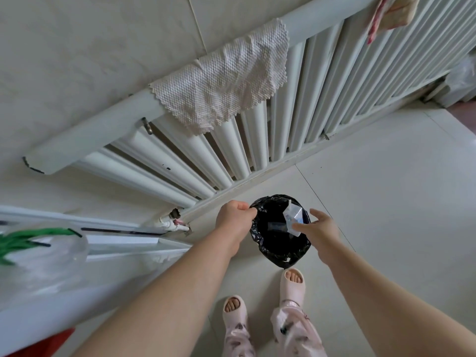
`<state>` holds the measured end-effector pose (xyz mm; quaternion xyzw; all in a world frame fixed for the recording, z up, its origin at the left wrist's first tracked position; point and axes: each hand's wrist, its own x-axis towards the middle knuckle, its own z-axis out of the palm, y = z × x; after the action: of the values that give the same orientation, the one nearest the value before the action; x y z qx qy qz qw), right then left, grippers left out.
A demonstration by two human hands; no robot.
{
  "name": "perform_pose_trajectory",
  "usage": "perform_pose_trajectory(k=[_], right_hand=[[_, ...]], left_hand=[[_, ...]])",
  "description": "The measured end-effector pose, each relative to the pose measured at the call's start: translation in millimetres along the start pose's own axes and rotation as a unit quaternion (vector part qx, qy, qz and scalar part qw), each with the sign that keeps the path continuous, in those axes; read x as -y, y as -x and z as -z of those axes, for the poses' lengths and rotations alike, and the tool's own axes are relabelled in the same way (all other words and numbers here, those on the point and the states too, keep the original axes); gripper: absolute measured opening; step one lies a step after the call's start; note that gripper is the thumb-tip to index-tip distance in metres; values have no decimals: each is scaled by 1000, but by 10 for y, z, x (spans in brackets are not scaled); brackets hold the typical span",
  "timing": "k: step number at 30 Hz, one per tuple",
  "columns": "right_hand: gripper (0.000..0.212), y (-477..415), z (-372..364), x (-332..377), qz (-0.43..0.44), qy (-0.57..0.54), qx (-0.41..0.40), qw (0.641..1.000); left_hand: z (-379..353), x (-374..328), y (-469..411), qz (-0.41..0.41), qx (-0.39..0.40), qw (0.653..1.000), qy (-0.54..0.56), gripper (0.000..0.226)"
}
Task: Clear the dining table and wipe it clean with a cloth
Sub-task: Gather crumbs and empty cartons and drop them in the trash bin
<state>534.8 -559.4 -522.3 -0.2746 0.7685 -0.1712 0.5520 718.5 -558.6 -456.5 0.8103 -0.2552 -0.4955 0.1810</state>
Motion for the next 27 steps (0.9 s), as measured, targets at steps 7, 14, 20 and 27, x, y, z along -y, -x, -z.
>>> perform_pose_trajectory(k=[7, 14, 20, 27], right_hand=[[12, 22, 233, -94, -92, -181, 22, 979], [52, 114, 368, -187, -159, -440, 159, 870], [54, 49, 267, -161, -173, -416, 140, 882], [72, -109, 65, 33, -195, -395, 136, 888]], left_hand=[[-64, -120, 90, -11, 12, 1000, 12, 21], [-151, -153, 176, -7, 32, 999, 8, 20], [-192, -121, 171, 3, 32, 999, 11, 14], [-181, -23, 130, 30, 15, 999, 17, 18]])
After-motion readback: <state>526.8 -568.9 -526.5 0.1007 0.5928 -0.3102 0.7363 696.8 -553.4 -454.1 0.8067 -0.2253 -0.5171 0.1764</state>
